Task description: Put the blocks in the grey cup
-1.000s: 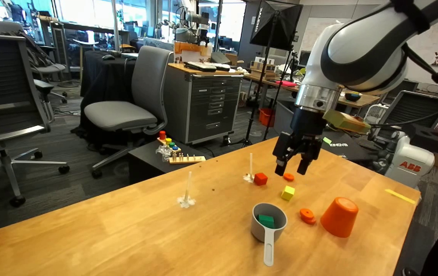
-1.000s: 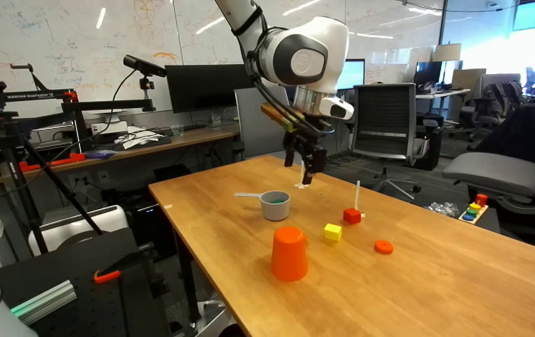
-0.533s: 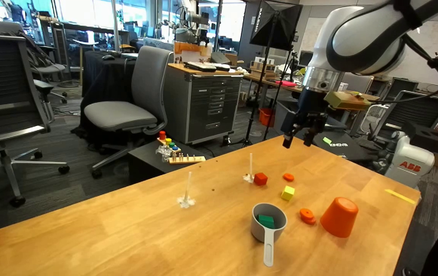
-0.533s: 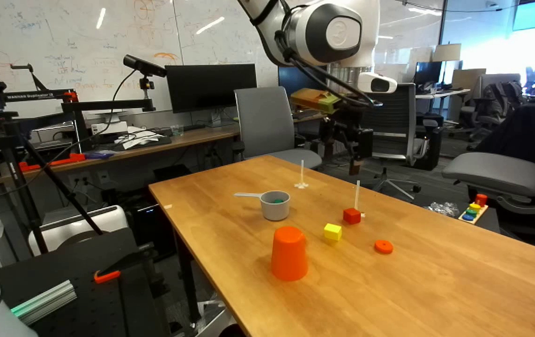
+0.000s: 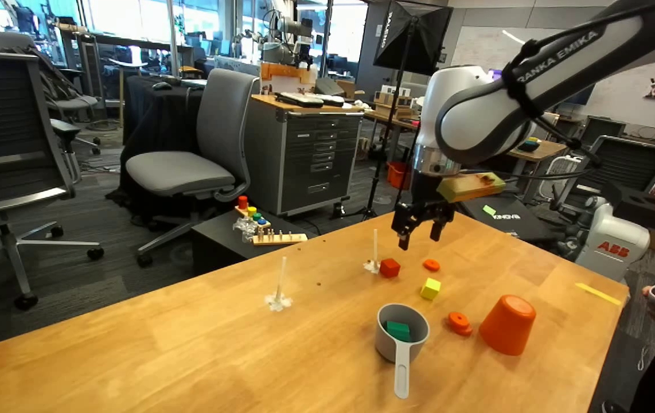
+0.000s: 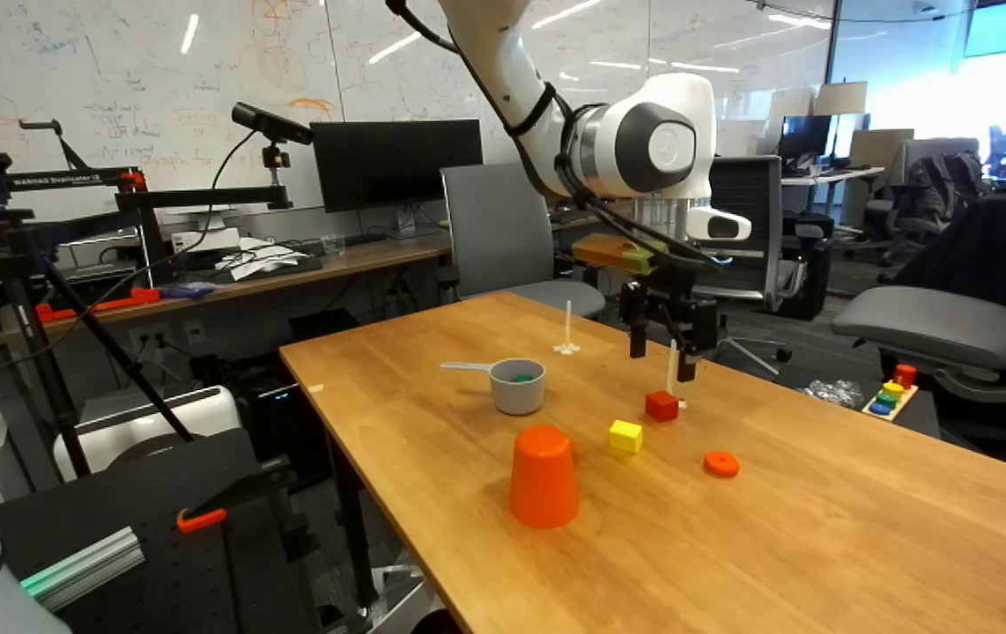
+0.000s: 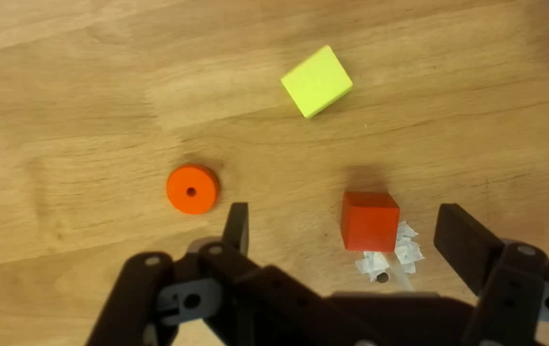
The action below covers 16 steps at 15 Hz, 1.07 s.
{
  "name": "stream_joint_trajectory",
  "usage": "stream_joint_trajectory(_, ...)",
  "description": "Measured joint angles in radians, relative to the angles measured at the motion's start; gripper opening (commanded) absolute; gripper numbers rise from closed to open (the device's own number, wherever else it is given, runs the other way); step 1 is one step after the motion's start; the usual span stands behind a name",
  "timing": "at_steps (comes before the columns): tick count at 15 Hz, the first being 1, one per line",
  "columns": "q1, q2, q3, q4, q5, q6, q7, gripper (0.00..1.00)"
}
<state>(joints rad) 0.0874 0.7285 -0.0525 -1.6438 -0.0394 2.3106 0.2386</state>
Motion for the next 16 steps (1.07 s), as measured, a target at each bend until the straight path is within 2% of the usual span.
stream_joint_trajectory(4,0.026,0.148,0.0,0.177,0.0,-0.054,0.015,1.0)
stream_joint_trajectory(8,0.036,0.237,0.001,0.325,0.0,-0.12,0.016,1.0)
stream_joint_trajectory(14,0.035,0.316,0.0,0.447,0.009,-0.231,0.081,1.0)
stream_joint_trajectory(15,0.034,0.319,0.0,0.455,0.009,-0.241,0.094,0.75)
stream_joint_trajectory(16,0.031,0.321,0.0,0.461,0.011,-0.247,0.104,0.72)
